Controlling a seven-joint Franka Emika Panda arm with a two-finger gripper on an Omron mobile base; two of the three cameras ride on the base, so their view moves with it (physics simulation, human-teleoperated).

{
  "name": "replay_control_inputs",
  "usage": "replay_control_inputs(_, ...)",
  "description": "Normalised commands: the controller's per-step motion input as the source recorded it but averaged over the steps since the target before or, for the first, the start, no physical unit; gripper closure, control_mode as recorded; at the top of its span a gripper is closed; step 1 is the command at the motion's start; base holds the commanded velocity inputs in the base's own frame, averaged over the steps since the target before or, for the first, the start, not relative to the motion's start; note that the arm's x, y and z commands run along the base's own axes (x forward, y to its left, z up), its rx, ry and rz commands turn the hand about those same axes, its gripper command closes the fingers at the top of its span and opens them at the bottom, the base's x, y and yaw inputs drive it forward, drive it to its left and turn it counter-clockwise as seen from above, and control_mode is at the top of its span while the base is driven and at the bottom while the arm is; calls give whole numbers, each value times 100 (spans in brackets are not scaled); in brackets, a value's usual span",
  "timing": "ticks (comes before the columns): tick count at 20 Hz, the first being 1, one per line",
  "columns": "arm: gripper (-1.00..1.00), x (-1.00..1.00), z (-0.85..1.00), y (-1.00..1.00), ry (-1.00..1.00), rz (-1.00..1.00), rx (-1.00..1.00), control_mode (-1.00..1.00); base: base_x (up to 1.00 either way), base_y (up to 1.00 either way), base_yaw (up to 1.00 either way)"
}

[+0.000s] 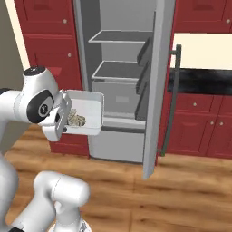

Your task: Place two dumplings into each of the tupperware containers and then place the containers in the fridge.

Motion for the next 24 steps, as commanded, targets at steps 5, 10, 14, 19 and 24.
replay_control_inputs(5,100,0,0,0,0,0,0,100,100,6,0)
replay_control_inputs(10,100,0,0,0,0,0,0,100,100,4,0)
replay_control_inputs(14,100,0,0,0,0,0,0,100,100,-13,0)
replay_control_inputs(19,100,0,0,0,0,0,0,100,95,-21,1)
replay_control_inputs(24,100,0,0,0,0,0,0,100,55,-19,4)
